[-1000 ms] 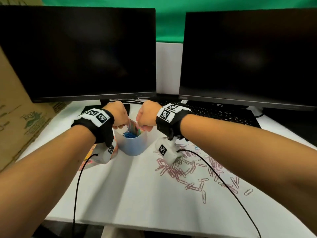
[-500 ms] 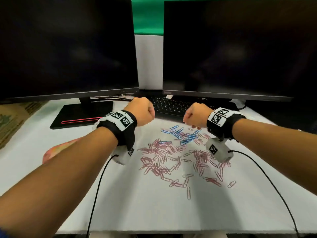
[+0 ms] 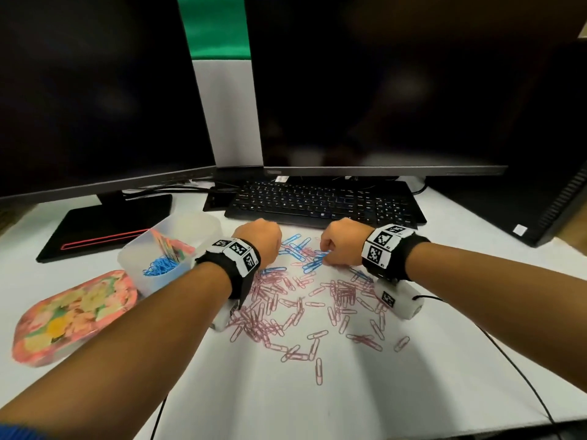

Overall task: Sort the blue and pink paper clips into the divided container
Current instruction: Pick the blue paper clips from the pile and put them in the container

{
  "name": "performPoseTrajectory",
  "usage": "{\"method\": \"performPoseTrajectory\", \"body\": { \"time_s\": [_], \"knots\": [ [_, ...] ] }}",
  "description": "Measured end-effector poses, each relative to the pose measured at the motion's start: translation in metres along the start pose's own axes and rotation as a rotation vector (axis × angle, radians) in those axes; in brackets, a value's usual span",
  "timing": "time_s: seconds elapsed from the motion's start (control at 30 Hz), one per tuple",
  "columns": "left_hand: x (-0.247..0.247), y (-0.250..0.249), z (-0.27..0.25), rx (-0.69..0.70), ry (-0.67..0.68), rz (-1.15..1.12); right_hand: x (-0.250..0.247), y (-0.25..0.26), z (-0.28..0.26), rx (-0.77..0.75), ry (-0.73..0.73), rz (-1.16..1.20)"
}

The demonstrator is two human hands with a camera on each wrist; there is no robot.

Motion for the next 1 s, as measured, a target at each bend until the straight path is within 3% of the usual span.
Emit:
{"method": "performPoseTrajectory", "body": {
  "time_s": [0.3, 0.57, 0.73, 0.87, 1.0],
  "knots": [
    [0.004, 0.011, 0.000, -0.074, 0.101, -0.172, 0.000, -0.001, -0.009, 0.014, -0.008, 0.132],
    [-0.003, 0.008, -0.009, -0.059, 0.052, -0.250, -0.009, -0.012, -0.020, 0.039, -0.044, 0.198],
    [-0.007, 0.012, -0.011, -0.067, 0.019, -0.431, -0.014, -0.023, -0.018, 0.057, -0.066, 0.358],
    [-0.010, 0.007, -0.013, -0.080, 0.043, -0.647, -0.009, -0.022, -0.015, 0.053, 0.045, 0.579],
    [-0.010, -0.003, -0.017, -0.095, 0.075, -0.815, -0.006, -0.013, -0.012, 0.080, 0.079, 0.564]
  ]
}}
Point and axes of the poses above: each hand's wrist, its own z-axis towards the middle knuckle, its own x-axis out of the palm, y = z × x, the point moved 4 cm from there along z, towards the middle knuckle, and after that the axes turned 9 degrees about -z, right-handed, at the moved point
